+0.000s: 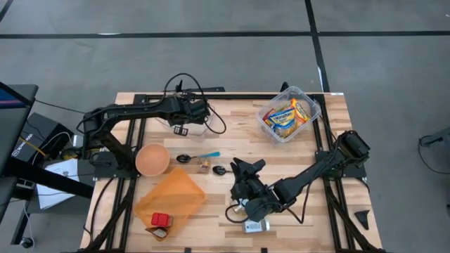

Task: Pick & Place Food Item
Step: Put the blue spoon into the left transparent bin, then put the brown seasoning bottle into the orange bin

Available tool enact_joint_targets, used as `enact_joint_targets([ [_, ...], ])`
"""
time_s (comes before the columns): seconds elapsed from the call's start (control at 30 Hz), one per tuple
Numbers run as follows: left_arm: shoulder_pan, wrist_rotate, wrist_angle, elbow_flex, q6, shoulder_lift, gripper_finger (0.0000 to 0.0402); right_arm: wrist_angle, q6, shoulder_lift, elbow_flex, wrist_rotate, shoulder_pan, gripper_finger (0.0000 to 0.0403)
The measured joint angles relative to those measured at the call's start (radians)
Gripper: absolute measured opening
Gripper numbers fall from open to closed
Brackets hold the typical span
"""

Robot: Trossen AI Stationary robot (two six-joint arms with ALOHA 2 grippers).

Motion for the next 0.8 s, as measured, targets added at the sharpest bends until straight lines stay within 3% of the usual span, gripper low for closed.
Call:
enact_joint_targets([
  [0.4,0.000,0.020,0.051,0.000,-0.017,-0.002,0.0107,-0.021,0.019,0.000,0.000,0.000,0.000,0.0123],
  [0.8,-0.028,0.019,0.069,0.000,-0.016,-0.070,0.0117,-0.042,0.019,0.000,0.000,0.034,0.000,0.0123],
])
